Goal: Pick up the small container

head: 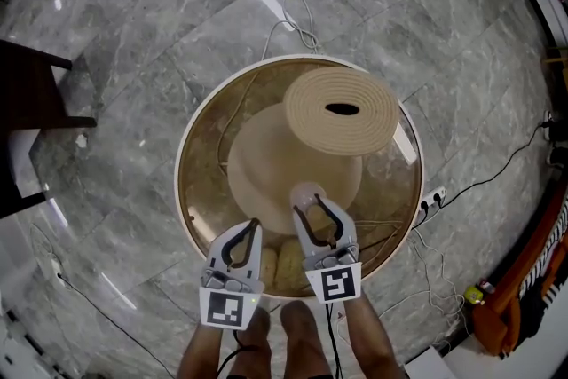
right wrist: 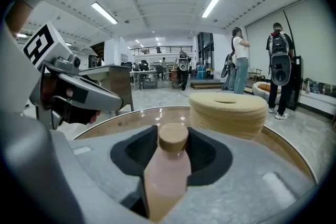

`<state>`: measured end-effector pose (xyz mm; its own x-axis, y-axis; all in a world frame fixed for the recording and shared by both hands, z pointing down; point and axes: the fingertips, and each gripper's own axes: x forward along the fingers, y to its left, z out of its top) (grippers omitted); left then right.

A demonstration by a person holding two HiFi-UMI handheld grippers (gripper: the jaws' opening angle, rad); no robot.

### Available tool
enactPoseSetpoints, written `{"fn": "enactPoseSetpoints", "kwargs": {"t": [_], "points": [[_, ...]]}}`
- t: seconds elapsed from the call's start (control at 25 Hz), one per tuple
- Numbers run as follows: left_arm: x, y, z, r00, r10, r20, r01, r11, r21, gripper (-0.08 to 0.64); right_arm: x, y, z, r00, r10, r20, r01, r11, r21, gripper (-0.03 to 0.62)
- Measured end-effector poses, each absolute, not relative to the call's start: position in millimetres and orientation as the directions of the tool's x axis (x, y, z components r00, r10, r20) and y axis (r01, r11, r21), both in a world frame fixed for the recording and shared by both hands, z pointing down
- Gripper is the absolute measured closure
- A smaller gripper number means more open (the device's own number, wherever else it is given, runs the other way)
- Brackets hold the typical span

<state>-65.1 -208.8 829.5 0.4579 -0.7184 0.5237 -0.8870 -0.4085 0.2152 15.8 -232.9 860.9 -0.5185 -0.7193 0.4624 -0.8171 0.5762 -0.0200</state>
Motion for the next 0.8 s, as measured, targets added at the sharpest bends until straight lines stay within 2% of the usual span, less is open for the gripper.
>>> {"fn": "enactPoseSetpoints", "kwargs": {"t": [0.12,0.8], "points": [[-67.5,-207.4,829.5,0.451,-0.720,0.527,-0.890,-0.403,0.212,0.541,16.6,-235.9,859.4,-0.513,-0.732,0.448,-0.823,0.568,-0.012,0.454],[-76.9,-206.2,818.4,0.421,-0.742,0.522,-0.906,-0.377,0.193,0.541,15.9,-238.9,859.0,-0.526,-0.721,0.451,-0.815,0.579,-0.025,0.463]]}}
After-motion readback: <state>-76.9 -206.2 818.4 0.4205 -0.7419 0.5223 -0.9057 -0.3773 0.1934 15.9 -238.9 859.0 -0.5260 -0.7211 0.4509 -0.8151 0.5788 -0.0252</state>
